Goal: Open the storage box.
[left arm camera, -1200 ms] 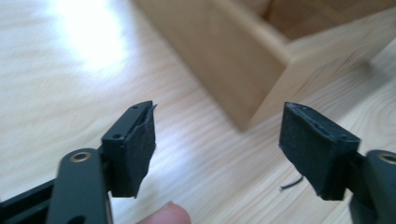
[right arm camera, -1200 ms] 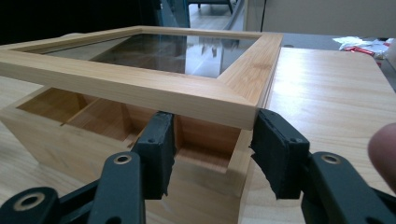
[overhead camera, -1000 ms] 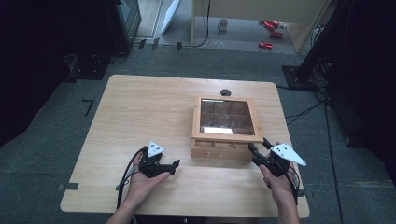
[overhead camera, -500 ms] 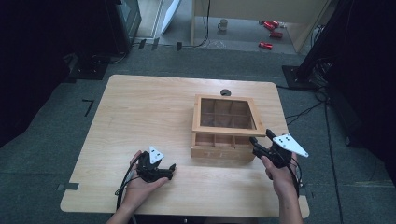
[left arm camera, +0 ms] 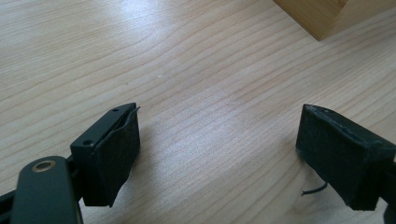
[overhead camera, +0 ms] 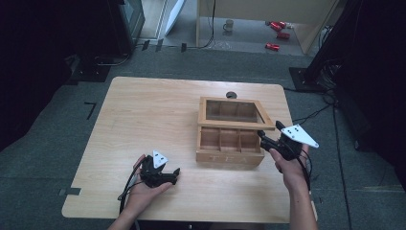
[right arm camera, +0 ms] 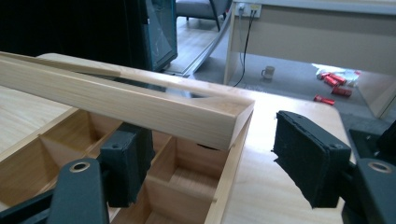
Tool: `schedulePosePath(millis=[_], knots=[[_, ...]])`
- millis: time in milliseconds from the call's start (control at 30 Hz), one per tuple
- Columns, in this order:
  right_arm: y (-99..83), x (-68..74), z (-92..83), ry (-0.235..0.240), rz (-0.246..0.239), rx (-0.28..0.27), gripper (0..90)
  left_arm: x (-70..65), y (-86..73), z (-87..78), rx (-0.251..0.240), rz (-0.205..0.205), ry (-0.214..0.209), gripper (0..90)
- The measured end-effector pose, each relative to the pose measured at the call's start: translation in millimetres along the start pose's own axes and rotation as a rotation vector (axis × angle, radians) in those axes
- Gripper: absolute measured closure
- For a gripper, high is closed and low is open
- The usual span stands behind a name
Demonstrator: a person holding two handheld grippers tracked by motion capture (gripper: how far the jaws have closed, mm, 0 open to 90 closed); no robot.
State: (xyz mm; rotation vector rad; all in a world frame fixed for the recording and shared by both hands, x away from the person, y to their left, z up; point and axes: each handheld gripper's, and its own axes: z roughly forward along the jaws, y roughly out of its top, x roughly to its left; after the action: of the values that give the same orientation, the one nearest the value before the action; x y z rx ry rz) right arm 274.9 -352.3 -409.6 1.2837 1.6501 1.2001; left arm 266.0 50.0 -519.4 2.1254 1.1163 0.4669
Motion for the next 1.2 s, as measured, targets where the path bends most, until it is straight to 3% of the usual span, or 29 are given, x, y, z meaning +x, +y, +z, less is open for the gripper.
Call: schedulePosePath(millis=[200, 367, 800, 933, 1200], knots=[[19.3, -4.2, 6.9, 0.001, -0.033, -0.006, 29.3, 0.2, 0.1, -0.1, 0.002, 0.003, 0.0, 14.3], [30.4, -9.3, 13.4, 0.025, -0.007, -0.032, 31.4, 0.2, 0.2, -0.3, 0.004, 0.002, -0.002, 14.3], [62.5, -22.2, 35.0, 0.061, 0.007, -0.062, 36.6, 0.2, 0.1, -0.3, 0.003, 0.005, -0.002, 14.4], [75.8, -27.4, 45.6, 0.085, 0.014, -0.081, 42.8, 0.4, 0.1, -0.4, 0.005, 0.007, -0.002, 14.4], [88.6, -35.7, 57.6, 0.067, 0.026, -0.113, 52.5, 0.4, 0.1, -0.5, 0.006, 0.008, -0.002, 14.5]])
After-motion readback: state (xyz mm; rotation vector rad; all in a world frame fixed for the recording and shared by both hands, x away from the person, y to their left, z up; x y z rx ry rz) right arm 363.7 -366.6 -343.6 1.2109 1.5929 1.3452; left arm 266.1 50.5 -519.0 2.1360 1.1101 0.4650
